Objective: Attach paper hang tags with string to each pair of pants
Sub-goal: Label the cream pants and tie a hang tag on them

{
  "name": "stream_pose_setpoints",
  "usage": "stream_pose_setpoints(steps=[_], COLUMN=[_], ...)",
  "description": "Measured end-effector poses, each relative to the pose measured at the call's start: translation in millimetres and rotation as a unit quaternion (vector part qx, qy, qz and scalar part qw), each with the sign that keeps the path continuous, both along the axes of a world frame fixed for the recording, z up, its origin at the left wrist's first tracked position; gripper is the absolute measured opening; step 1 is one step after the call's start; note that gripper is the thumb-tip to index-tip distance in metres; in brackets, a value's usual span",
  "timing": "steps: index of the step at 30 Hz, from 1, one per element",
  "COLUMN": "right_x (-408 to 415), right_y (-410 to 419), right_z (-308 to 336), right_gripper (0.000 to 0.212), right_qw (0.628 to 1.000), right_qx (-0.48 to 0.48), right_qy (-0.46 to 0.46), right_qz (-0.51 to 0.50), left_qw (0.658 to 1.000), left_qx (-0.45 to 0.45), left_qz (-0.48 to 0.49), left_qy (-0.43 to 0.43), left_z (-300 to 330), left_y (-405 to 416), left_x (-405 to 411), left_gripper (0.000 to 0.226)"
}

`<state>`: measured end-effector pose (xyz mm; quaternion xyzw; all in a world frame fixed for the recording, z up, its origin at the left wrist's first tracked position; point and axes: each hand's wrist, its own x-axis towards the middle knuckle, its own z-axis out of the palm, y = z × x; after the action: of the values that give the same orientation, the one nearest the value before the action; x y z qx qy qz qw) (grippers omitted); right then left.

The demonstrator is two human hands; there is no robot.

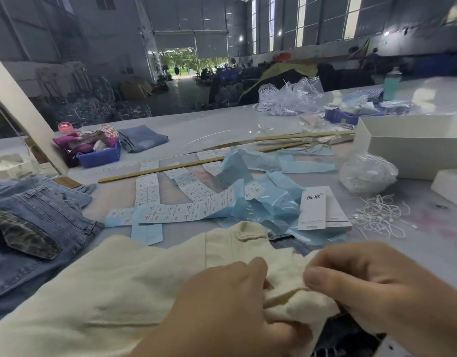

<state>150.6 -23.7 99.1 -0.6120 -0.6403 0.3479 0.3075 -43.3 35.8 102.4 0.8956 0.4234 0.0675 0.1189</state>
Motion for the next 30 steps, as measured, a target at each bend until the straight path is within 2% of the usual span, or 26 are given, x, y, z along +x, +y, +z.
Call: stream_pose_setpoints(steps=[3,5,6,7,8,9,10,11,12,13,15,17,19,22,24,26,28,30], right_x=[-11,-14,-16,-19,-23,-25,-26,-28,-30,-33,-44,-51,-55,-56,-56,-53,-51,-52], right_y=[8,15,21,26,30,34,35,36,34,32,27,24,23,24,24,25,28,29], right_z=[-12,-15,-15,-14,-13,-16,-19,-23,-26,-29,-31,-31,-30,-30,-32,-32,-32,-32], right_gripper=[0.089,0.091,0.084,0.067,0.046,0.026,0.017,0.02,0.025,0.024,0.027,0.039,0.046,0.051,0.06,0.064,0.063,0.059], right_qw=[0.997,0.99,0.978,0.957,0.929,0.911,0.908,0.909,0.909,0.907,0.912,0.929,0.945,0.965,0.97,0.974,0.971,0.97], right_qx=[-0.027,-0.077,-0.096,-0.093,-0.068,-0.028,0.01,0.037,0.061,0.088,0.122,0.161,0.177,0.178,0.157,0.14,0.133,0.135], right_qy=[-0.023,0.083,0.169,0.269,0.36,0.409,0.415,0.408,0.401,0.398,0.373,0.306,0.243,0.158,0.147,0.131,0.134,0.105], right_qz=[-0.064,-0.088,-0.081,-0.056,-0.052,-0.053,-0.064,-0.078,-0.093,-0.103,-0.117,-0.133,-0.127,-0.114,-0.112,-0.124,-0.148,-0.171], left_qw=[0.988,0.965,0.953,0.948,0.954,0.967,0.978,0.982,0.974,0.965,0.957,0.951,0.949,0.939,0.906,0.825,0.746,0.694], left_qx=[0.095,0.148,0.154,0.165,0.168,0.167,0.145,0.086,0.017,-0.036,-0.111,-0.182,-0.2,-0.215,-0.286,-0.389,-0.407,-0.379], left_qz=[0.038,0.051,0.038,0.007,-0.02,-0.041,-0.05,-0.032,0.003,0.033,0.069,0.103,0.123,0.129,0.105,0.107,0.151,0.18], left_qy=[-0.112,-0.21,-0.256,-0.272,-0.248,-0.19,-0.145,-0.166,-0.225,-0.259,-0.26,-0.228,-0.212,-0.235,-0.294,-0.396,-0.506,-0.585], left_z=[-3,-4,-8,-9,-12,-13,-13,-11,-7,-1,10,19,20,8,5,4,0,-7], left_y=[1,-1,-3,-5,-10,-13,-15,-17,-15,-11,1,10,13,14,9,3,0,-1], left_x=[6,4,3,2,2,2,2,1,-3,-4,-3,-3,-4,-13,-19,-26,-33,-37], left_gripper=[0.039,0.04,0.039,0.035,0.029,0.021,0.017,0.02,0.027,0.045,0.087,0.105,0.1,0.058,0.038,0.013,0.005,0.01])
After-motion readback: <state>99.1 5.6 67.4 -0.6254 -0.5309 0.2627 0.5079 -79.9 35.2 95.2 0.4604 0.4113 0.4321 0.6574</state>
